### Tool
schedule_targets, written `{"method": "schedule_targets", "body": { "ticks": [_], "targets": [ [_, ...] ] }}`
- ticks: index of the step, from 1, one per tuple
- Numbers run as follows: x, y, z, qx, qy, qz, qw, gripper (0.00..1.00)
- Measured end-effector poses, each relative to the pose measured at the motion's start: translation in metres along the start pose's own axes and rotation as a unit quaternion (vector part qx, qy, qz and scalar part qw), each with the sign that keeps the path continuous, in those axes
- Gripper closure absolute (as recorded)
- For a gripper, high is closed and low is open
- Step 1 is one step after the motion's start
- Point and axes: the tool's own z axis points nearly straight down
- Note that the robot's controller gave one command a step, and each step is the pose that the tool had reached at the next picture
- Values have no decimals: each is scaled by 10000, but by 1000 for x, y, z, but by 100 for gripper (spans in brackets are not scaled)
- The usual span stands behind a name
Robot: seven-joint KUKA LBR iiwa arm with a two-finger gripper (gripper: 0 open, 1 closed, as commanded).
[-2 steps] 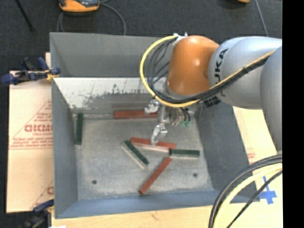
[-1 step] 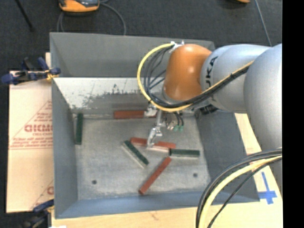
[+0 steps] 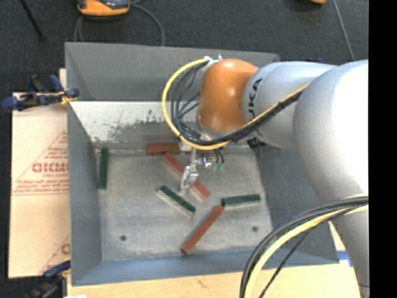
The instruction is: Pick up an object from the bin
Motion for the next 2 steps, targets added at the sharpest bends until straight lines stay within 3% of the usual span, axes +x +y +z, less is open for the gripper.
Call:
{"method": "schedule_targets", "body": {
  "ticks": [1, 2],
  "targets": [
    [13, -45, 0, -109, 20, 187, 9998, 100],
    [13, -45, 0, -109, 19, 190, 9998, 100]
  ]
}}
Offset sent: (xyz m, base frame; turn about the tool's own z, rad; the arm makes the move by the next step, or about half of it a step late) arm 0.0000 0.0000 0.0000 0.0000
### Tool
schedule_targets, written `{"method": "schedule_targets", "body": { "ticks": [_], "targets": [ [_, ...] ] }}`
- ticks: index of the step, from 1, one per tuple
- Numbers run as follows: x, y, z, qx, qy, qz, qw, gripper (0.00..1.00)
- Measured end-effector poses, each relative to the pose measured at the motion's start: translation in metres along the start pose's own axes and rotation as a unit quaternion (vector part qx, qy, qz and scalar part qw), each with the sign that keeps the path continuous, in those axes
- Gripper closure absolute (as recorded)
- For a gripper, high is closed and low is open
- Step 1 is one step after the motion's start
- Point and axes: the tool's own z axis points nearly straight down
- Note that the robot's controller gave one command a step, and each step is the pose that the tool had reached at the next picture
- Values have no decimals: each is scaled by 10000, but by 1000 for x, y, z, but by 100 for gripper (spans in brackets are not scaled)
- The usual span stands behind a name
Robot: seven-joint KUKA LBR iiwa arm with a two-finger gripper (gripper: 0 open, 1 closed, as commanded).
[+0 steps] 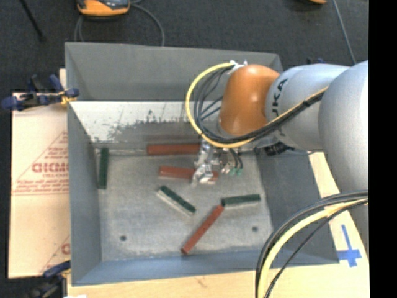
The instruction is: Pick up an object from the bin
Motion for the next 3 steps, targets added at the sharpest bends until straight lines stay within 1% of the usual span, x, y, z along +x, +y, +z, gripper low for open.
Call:
{"method": "schedule_targets", "body": {
  "ticks": [1, 2, 3],
  "targets": [
    [0, 0, -2, 4, -2, -3, 10000, 100],
    [1, -1, -7, 29, -3, -11, 10000, 100],
    [1, -2, -19, 41, -5, -10, 10000, 100]
  ]
}}
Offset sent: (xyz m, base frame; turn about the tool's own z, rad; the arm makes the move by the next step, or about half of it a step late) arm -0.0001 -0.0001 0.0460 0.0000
